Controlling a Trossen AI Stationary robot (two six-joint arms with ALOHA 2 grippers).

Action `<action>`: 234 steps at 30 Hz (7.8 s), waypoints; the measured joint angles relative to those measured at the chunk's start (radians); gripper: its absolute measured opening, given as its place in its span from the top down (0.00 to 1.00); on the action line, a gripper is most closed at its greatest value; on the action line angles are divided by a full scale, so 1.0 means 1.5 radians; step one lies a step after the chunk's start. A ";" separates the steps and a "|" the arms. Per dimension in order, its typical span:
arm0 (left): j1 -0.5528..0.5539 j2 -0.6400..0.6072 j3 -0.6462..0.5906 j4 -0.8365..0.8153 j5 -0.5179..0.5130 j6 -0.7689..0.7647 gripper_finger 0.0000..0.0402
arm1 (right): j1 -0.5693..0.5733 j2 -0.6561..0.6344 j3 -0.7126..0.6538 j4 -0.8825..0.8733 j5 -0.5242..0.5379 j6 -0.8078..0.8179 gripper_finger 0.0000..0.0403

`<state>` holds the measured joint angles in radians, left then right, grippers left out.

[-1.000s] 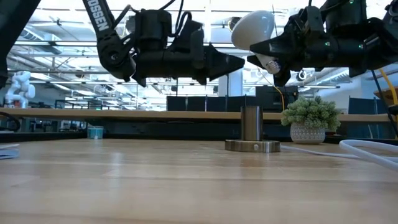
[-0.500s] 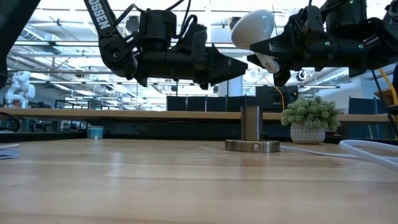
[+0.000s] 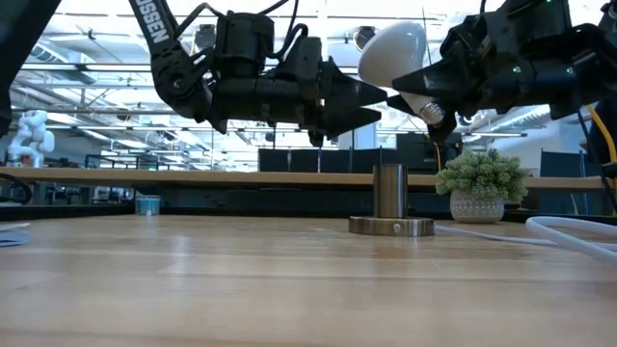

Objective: Screw lightbulb
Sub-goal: Insert the lightbulb into the lamp

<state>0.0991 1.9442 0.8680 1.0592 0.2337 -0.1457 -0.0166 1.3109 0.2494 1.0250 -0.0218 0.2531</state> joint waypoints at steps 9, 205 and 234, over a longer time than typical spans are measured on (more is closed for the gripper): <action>0.022 0.000 -0.001 -0.007 0.133 -0.042 0.39 | 0.005 0.000 0.108 -0.215 -0.005 0.030 0.61; 0.007 -0.015 -0.049 -0.026 0.026 0.221 0.39 | 0.152 0.041 0.285 -0.615 0.383 -0.124 0.68; 0.000 0.014 -0.049 0.003 -0.039 0.219 0.39 | 0.152 0.041 0.285 -0.654 0.382 -0.107 0.68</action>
<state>0.0998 1.9659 0.7948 1.0637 0.1749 0.1833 0.2115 1.3727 0.6765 0.0437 0.5507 0.0929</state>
